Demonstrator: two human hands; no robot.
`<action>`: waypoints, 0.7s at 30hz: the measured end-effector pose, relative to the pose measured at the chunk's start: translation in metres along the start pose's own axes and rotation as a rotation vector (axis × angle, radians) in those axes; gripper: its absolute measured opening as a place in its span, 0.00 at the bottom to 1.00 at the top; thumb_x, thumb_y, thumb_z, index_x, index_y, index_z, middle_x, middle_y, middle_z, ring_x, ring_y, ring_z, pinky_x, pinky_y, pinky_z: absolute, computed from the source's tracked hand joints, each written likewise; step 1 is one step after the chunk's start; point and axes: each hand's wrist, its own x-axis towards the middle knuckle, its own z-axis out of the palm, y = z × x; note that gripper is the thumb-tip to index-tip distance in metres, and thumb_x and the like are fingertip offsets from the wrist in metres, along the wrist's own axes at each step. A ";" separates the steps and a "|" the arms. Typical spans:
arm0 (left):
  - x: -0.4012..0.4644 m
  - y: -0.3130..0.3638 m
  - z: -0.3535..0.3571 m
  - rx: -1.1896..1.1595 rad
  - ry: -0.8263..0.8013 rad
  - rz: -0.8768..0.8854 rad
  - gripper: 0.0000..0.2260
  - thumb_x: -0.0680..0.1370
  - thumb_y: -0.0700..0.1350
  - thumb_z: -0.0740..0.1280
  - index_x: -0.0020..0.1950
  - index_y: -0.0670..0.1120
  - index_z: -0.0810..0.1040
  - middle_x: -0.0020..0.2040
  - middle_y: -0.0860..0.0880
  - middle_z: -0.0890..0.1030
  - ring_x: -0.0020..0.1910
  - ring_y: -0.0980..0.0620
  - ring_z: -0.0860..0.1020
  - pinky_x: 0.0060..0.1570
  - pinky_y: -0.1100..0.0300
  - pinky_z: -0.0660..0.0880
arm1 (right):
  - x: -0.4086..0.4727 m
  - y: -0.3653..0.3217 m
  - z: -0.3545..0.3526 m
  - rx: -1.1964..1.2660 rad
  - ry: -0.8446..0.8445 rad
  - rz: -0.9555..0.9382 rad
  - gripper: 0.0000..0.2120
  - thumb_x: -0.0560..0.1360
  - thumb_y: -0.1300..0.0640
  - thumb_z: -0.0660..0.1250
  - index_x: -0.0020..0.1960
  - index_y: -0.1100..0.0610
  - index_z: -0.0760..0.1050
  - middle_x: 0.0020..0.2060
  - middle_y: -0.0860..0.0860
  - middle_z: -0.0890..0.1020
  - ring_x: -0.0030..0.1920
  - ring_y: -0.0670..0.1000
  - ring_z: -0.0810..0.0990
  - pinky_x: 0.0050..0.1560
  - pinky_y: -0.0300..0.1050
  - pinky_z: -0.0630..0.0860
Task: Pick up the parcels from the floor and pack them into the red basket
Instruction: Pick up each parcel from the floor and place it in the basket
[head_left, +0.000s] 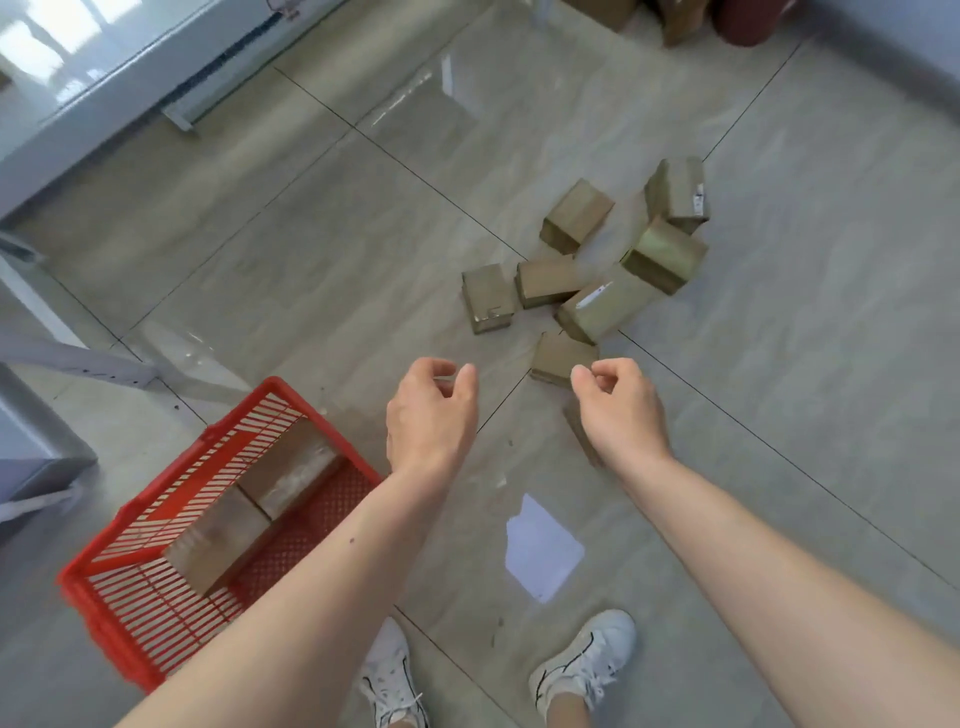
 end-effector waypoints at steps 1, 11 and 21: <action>-0.006 0.007 0.016 -0.003 -0.002 -0.004 0.14 0.74 0.56 0.62 0.54 0.53 0.78 0.48 0.55 0.85 0.52 0.50 0.82 0.56 0.48 0.78 | 0.008 0.007 -0.015 -0.002 -0.001 0.002 0.10 0.78 0.50 0.62 0.55 0.53 0.72 0.56 0.52 0.78 0.61 0.54 0.74 0.58 0.47 0.70; -0.034 0.083 0.144 -0.052 -0.049 -0.043 0.18 0.72 0.58 0.62 0.57 0.51 0.78 0.47 0.54 0.85 0.54 0.49 0.82 0.57 0.47 0.77 | 0.102 0.046 -0.139 -0.044 0.005 0.004 0.18 0.78 0.48 0.62 0.64 0.57 0.73 0.63 0.55 0.76 0.61 0.54 0.75 0.61 0.47 0.70; 0.046 0.161 0.203 -0.058 0.011 -0.044 0.19 0.74 0.57 0.62 0.62 0.50 0.75 0.49 0.55 0.83 0.56 0.48 0.80 0.58 0.50 0.76 | 0.227 0.009 -0.165 -0.071 -0.021 -0.037 0.19 0.79 0.49 0.61 0.66 0.57 0.72 0.67 0.55 0.71 0.62 0.54 0.74 0.56 0.42 0.65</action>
